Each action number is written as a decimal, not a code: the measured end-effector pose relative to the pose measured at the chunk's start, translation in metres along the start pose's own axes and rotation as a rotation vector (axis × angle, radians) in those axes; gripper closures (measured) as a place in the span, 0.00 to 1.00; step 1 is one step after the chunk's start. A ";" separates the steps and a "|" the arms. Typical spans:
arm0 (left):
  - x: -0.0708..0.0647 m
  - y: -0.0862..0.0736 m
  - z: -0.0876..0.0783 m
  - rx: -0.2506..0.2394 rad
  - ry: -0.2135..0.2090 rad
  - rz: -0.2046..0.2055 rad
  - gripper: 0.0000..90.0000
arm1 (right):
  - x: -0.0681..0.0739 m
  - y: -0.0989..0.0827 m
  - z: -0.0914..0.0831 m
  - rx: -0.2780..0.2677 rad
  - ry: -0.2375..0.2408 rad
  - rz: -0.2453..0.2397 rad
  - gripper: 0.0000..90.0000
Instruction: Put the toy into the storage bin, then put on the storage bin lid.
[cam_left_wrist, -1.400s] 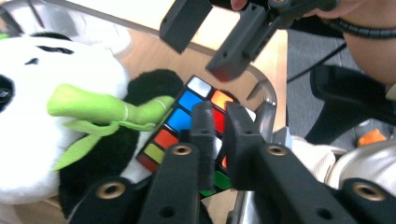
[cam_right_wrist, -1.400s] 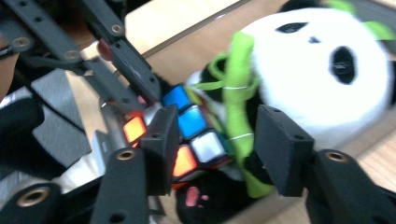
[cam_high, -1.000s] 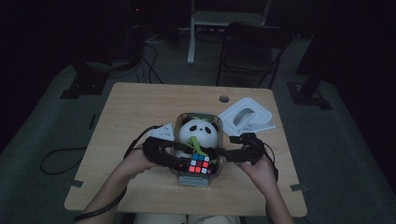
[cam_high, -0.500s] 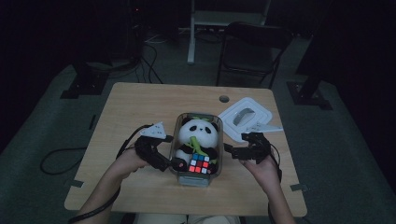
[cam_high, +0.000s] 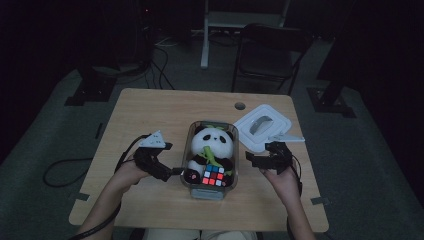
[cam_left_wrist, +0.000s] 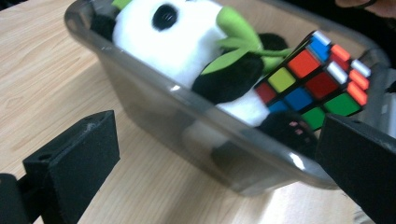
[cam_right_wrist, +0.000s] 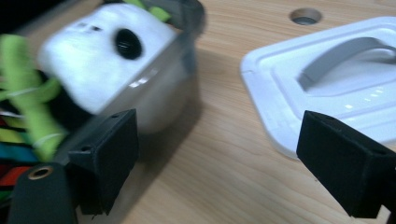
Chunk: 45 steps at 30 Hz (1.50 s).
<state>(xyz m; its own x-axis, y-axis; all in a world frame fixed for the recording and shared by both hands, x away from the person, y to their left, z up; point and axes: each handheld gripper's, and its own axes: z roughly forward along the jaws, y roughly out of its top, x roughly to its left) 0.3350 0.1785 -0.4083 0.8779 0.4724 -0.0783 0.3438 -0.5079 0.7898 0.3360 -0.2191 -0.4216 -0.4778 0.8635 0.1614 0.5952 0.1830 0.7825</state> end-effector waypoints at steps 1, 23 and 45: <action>0.000 0.000 0.000 0.000 0.000 0.000 0.01 | -0.002 -0.001 0.001 -0.008 -0.010 0.005 0.14; 0.018 -0.068 0.013 0.048 0.106 -0.070 0.01 | -0.037 -0.017 0.037 -0.022 -0.164 0.111 0.15; 0.018 -0.087 0.012 0.022 0.174 -0.106 0.01 | -0.059 0.009 0.074 -0.043 -0.303 0.164 0.15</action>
<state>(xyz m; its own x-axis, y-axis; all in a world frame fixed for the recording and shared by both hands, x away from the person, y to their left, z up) 0.3250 0.2227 -0.4863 0.7662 0.6405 -0.0522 0.4401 -0.4637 0.7690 0.4175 -0.2332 -0.4685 -0.1608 0.9812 0.1063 0.6172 0.0160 0.7866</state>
